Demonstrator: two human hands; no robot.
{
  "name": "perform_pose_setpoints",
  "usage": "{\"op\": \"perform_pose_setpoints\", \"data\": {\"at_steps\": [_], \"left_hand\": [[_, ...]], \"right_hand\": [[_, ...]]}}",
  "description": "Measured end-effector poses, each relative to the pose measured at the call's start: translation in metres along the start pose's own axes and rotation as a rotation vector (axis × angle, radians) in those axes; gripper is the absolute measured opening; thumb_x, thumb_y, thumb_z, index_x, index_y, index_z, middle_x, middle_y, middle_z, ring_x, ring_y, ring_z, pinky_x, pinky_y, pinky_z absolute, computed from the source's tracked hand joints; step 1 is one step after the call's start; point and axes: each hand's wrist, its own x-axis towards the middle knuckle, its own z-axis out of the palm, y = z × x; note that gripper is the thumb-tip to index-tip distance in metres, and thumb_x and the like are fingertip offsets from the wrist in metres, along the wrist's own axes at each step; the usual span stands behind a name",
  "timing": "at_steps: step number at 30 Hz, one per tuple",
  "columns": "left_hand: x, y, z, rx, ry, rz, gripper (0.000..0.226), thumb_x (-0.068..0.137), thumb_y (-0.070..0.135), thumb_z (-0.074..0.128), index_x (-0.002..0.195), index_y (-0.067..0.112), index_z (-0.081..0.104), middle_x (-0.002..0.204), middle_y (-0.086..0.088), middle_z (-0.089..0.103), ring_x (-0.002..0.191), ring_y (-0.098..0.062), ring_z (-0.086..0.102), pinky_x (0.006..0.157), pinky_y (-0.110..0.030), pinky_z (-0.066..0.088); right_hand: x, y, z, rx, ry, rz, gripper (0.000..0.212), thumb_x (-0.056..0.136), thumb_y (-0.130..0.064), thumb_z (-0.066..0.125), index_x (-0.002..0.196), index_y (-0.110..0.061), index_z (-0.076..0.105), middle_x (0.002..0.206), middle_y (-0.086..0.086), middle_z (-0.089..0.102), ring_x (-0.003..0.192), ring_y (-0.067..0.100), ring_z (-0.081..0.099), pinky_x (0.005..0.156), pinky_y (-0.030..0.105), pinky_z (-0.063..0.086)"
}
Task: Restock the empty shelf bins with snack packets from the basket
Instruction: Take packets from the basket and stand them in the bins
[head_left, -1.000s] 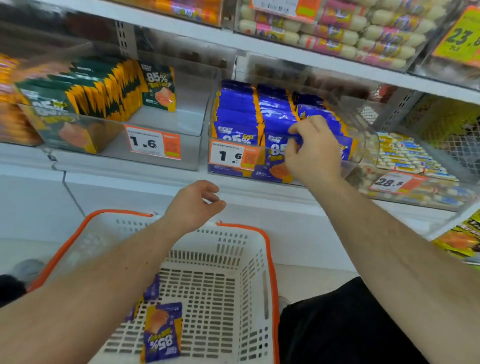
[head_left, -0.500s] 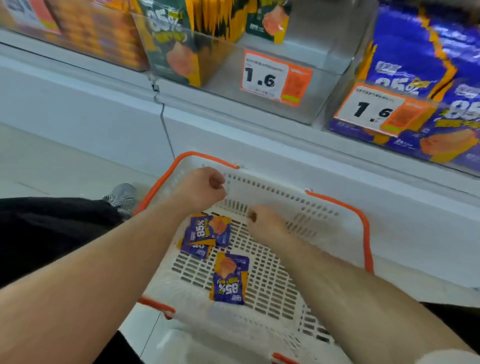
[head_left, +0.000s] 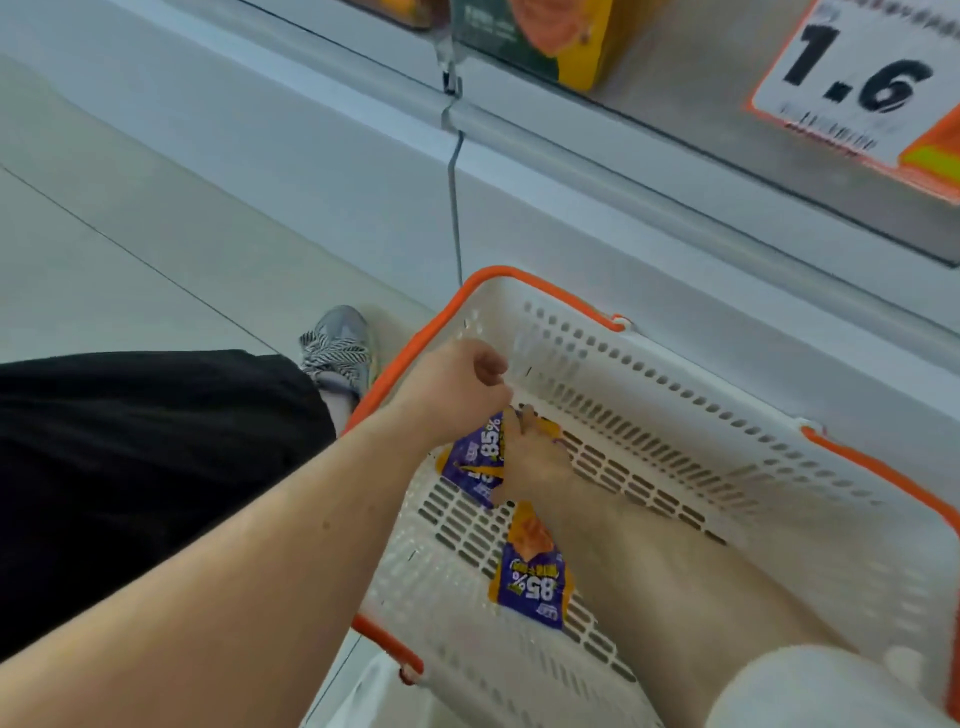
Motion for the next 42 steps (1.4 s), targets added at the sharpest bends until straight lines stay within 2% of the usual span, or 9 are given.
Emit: {"op": "perform_pose_setpoints", "data": {"at_steps": [5,8,14,18,21,23,28,34,42], "left_hand": [[0.001,-0.001,0.004,0.026,-0.017,-0.009,0.027,0.089,0.023,0.065,0.116,0.023,0.062,0.105,0.01,0.064,0.093,-0.007,0.058,0.069,-0.014,0.04],[-0.003,-0.004,0.006,0.032,-0.032,-0.029,0.027,0.089,0.022,0.064,0.116,0.023,0.062,0.105,0.009,0.063,0.09,-0.008,0.058,0.061,-0.012,0.039],[-0.015,0.003,0.02,0.043,-0.149,-0.132,0.051,0.089,0.027,0.067,0.135,0.014,0.049,0.104,0.005,0.061,0.087,-0.011,0.058,0.073,-0.023,0.044],[-0.033,0.027,0.033,-0.111,-0.219,-0.169,0.078,0.087,0.047,0.068,0.146,0.009,0.035,0.141,-0.011,0.05,0.123,-0.027,0.053,0.1,-0.039,0.046],[-0.049,0.051,0.037,-0.201,-0.328,0.015,0.027,0.093,0.037,0.063,0.115,0.021,0.06,0.106,0.001,0.068,0.089,-0.012,0.067,0.072,-0.025,0.054],[-0.059,0.067,0.038,-0.25,-0.345,0.175,0.008,0.095,0.023,0.063,0.102,0.026,0.064,0.096,0.005,0.071,0.085,-0.013,0.068,0.07,-0.024,0.054],[-0.083,0.115,0.039,-0.131,-0.202,0.427,0.02,0.087,0.022,0.066,0.098,0.005,0.067,0.089,-0.017,0.071,0.076,-0.028,0.067,0.072,-0.047,0.056],[-0.104,0.189,0.051,0.041,-0.176,0.665,0.016,0.086,0.015,0.068,0.099,0.024,0.069,0.092,-0.001,0.073,0.078,-0.016,0.065,0.064,-0.024,0.047],[-0.14,0.282,0.091,-0.065,-0.206,0.889,0.014,0.08,0.032,0.072,0.092,0.026,0.07,0.087,0.004,0.073,0.083,-0.017,0.067,0.074,-0.033,0.053]], "right_hand": [[-0.01,0.005,0.02,-0.037,0.085,0.109,0.121,0.076,-0.031,0.081,0.156,-0.023,-0.01,0.156,0.02,0.015,0.118,0.037,0.053,0.082,0.042,0.054],[-0.033,0.02,0.025,0.041,0.083,0.206,0.124,0.073,-0.043,0.079,0.155,-0.02,-0.01,0.156,0.022,0.011,0.119,0.037,0.053,0.089,0.045,0.054],[-0.088,0.037,-0.017,0.598,0.182,0.257,0.123,0.077,-0.045,0.078,0.155,-0.021,-0.014,0.162,0.014,-0.007,0.143,0.037,0.029,0.102,0.041,0.047],[-0.142,0.038,-0.056,0.778,0.345,0.193,0.126,0.07,-0.048,0.078,0.153,-0.03,-0.015,0.159,0.008,-0.001,0.143,0.033,0.025,0.105,0.042,0.045],[-0.186,0.042,-0.079,0.797,0.473,0.118,0.123,0.073,-0.038,0.079,0.154,-0.025,-0.012,0.154,0.005,0.013,0.144,0.022,0.017,0.103,0.029,0.034],[-0.214,0.048,-0.092,0.778,0.526,0.113,0.125,0.069,-0.033,0.08,0.154,-0.028,-0.013,0.154,0.002,0.011,0.143,0.022,0.022,0.102,0.028,0.036],[-0.278,0.074,-0.131,0.619,0.678,0.125,0.119,0.062,-0.037,0.086,0.151,-0.029,0.008,0.134,0.002,0.026,0.124,0.02,0.045,0.087,0.025,0.043],[-0.357,0.109,-0.178,0.077,0.999,0.12,0.082,0.08,-0.028,0.071,0.151,-0.024,0.029,0.156,-0.001,0.021,0.123,0.029,0.052,0.09,0.04,0.05],[-0.425,0.164,-0.193,-0.02,1.32,0.272,0.032,0.08,-0.019,0.069,0.11,-0.01,0.063,0.104,0.011,0.059,0.091,0.037,0.06,0.075,0.041,0.046]]}}
